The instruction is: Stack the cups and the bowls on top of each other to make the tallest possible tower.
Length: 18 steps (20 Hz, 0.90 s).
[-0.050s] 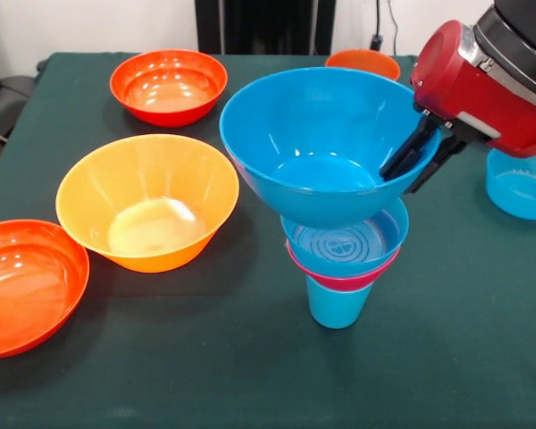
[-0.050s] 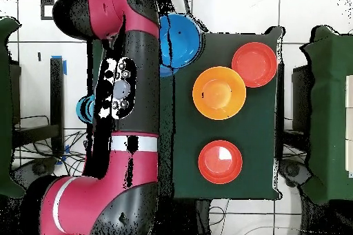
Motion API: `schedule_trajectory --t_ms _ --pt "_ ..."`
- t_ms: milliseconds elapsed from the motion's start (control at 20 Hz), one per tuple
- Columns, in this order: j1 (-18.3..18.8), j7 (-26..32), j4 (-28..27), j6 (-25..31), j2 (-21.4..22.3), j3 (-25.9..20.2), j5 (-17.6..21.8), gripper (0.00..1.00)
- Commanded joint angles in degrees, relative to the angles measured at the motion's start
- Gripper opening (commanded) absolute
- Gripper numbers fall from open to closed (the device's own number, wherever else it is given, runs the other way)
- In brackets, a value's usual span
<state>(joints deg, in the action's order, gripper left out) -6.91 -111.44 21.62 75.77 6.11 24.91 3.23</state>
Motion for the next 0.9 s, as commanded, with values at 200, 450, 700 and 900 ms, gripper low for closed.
schedule_trajectory --t_ms 200,450,700,900 --pt "0.06 -3.14 5.49 -2.95 0.13 -6.04 -1.94 0.0" --pt "-0.07 -4.35 2.83 -1.77 -1.49 -5.59 -2.99 0.0" --pt "-0.1 -5.03 3.11 -2.38 -1.77 -5.71 -4.08 0.0" --pt "-0.35 -5.41 5.29 -3.96 -0.93 -5.57 -4.16 0.0"
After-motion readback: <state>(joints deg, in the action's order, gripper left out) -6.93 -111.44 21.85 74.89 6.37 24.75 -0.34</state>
